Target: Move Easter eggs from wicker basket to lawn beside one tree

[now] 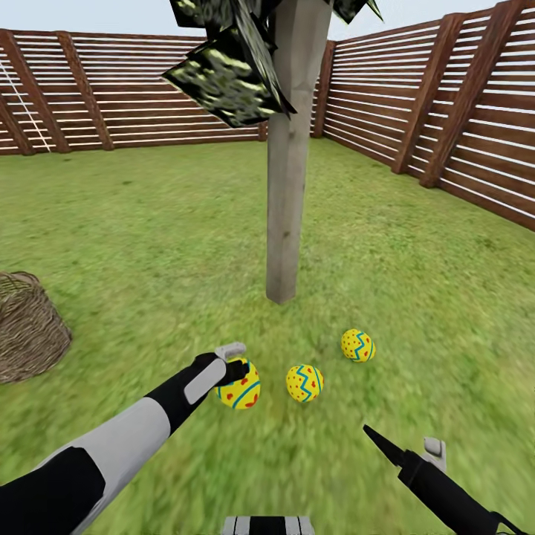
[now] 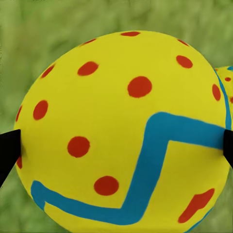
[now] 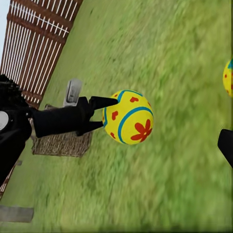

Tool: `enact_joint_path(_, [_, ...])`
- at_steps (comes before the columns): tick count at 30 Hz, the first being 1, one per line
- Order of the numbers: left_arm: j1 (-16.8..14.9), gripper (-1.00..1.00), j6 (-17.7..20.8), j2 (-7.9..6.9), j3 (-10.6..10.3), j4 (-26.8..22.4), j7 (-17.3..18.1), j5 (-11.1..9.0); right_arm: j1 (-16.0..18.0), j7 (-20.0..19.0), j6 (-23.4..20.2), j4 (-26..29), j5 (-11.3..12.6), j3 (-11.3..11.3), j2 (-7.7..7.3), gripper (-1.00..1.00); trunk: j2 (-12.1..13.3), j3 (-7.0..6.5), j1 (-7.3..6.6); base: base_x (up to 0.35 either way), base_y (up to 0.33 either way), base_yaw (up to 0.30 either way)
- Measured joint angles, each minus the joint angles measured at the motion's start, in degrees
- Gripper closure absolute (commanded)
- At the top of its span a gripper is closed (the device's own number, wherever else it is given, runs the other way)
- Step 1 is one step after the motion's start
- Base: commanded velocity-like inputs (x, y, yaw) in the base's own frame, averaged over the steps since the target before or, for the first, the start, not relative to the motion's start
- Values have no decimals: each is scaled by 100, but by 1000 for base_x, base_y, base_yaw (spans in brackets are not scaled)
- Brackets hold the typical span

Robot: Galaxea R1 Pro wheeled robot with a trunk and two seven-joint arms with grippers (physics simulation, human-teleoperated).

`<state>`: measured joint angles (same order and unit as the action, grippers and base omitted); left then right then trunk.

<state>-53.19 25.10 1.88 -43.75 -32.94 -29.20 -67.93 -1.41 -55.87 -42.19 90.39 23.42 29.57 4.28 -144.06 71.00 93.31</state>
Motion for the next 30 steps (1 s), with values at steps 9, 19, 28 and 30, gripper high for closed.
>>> enact_joint_path(9, [0, 100, -85, 4, -263, -3, -12, -8, 0, -4, -1, 2, 1, 40, -5, -100, -3, 45, 5, 0, 0, 0])
enact_joint_path(19, [-1, 100, -87, 1, -266, -12, -13, -9, 0, -2, -21, 3, 0, 14, -4, -100, -7, 111, 13, 0, 0, 0])
enact_joint_path(28, [-1, 100, -88, 0, -268, -25, -12, -9, 0, 0, -18, 0, 0, 0, -9, -100, -11, 177, 21, 0, 0, 0])
enact_joint_path(30, [-1, 100, -87, 0, -267, -25, -12, -8, 0, 0, -18, 0, 0, -5, -9, -100, -13, 222, 26, 0, 0, 0])
